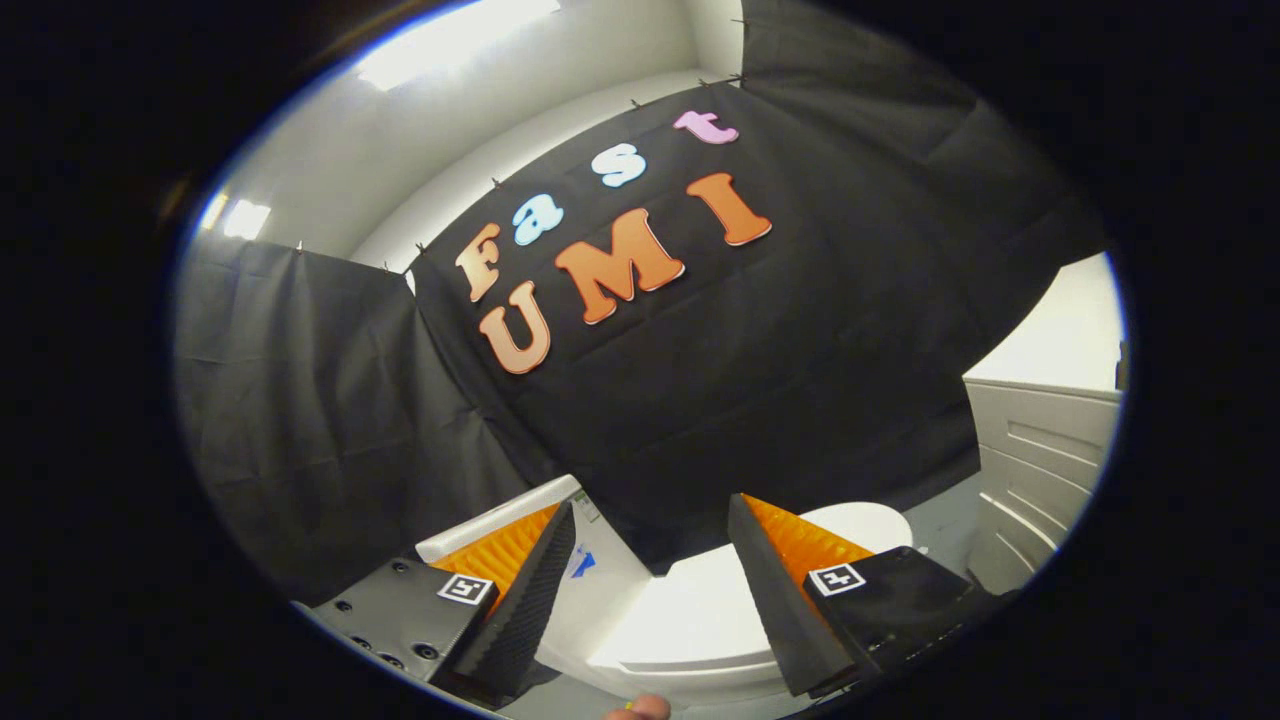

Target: Open the toilet lid.

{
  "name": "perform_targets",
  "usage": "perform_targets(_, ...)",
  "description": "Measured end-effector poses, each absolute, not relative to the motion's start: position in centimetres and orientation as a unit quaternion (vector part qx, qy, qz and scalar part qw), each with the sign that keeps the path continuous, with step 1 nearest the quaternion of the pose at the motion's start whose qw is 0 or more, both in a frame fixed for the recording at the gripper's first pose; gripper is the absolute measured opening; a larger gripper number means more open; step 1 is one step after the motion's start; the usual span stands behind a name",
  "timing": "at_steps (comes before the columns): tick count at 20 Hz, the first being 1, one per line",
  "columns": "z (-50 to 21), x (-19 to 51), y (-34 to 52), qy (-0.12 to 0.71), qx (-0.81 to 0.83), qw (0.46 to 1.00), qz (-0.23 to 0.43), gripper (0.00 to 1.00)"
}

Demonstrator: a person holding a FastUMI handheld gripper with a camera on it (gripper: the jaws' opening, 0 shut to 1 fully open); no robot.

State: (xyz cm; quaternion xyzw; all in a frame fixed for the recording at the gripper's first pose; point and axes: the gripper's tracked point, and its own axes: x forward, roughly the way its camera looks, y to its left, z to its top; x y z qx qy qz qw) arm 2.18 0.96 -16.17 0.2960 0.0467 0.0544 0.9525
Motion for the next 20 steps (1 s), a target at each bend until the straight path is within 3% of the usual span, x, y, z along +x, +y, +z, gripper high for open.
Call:
perform_targets(12,-29.8,3.4,-2.1,0.102,0.412,0.905,-0.019,0.99)
perform_targets(20,-40.2,-1.0,-3.5,0.165,0.461,0.869,-0.076,0.99)
